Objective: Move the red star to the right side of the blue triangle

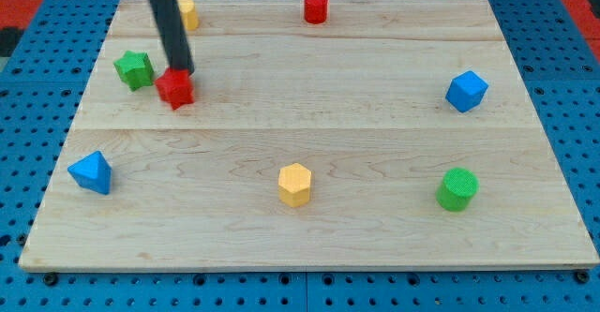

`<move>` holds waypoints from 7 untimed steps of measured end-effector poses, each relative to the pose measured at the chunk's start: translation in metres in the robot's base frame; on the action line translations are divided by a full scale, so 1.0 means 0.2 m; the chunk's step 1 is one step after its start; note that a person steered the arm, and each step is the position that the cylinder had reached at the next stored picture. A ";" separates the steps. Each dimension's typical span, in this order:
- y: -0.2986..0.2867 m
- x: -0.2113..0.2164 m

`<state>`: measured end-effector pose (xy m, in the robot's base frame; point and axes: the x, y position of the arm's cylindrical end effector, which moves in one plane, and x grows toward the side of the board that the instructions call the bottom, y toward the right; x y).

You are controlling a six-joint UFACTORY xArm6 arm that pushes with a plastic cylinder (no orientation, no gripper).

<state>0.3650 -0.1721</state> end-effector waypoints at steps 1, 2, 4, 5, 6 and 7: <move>-0.15 0.27; -0.23 0.39; -0.20 0.31; -0.15 0.32; -0.30 0.51; -0.42 0.60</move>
<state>0.4860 -0.2554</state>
